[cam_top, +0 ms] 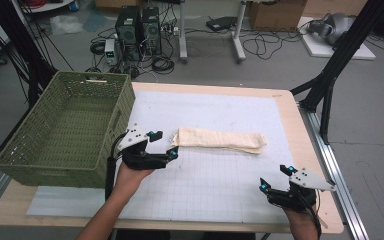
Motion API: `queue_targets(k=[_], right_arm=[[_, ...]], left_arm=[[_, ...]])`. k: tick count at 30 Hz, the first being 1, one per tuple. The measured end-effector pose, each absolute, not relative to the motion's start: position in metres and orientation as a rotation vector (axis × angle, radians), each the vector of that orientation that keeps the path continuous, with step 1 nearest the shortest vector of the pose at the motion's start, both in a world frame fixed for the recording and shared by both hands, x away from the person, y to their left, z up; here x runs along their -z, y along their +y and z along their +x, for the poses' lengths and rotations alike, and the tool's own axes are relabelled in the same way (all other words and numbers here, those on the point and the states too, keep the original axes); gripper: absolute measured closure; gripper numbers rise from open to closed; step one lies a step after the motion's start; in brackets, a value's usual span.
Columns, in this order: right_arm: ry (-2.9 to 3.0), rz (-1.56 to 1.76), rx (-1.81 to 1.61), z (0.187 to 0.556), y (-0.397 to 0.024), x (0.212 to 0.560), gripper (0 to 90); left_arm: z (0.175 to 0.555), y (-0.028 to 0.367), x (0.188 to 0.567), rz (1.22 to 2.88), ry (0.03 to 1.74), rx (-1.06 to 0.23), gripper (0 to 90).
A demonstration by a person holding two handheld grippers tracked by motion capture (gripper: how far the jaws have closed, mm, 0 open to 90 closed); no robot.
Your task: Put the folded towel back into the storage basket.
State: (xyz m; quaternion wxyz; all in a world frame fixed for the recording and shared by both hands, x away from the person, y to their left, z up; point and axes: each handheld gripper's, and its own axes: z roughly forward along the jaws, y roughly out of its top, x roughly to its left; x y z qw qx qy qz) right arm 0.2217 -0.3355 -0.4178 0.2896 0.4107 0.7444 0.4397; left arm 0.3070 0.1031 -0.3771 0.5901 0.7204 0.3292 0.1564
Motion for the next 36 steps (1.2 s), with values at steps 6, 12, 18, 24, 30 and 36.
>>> queue_targets(k=[6,12,18,24,30,36], right_arm=[[1.986,1.098,-1.182,0.222,-0.336,0.418,16.5],[1.99,1.098,-1.174,0.222,-0.336,0.418,16.5],[1.991,1.096,-1.175,0.222,-0.336,0.418,16.6],[1.992,1.099,-1.18,0.222,-0.335,0.418,16.5],[1.996,1.092,-1.182,0.221,-0.334,0.417,16.5],[2.005,1.09,-1.175,0.221,-0.332,0.418,16.5]], left_arm=[[0.322,0.097,0.381,1.699,0.823,-0.366,22.6],[0.337,0.089,0.388,1.723,0.864,-0.368,22.7],[0.348,0.082,0.39,1.733,0.88,-0.358,21.2],[0.357,0.076,0.392,1.753,0.89,-0.384,21.0],[0.372,0.072,0.402,1.782,0.973,-0.39,19.6],[0.384,0.069,0.42,1.935,0.98,-0.436,24.9]])
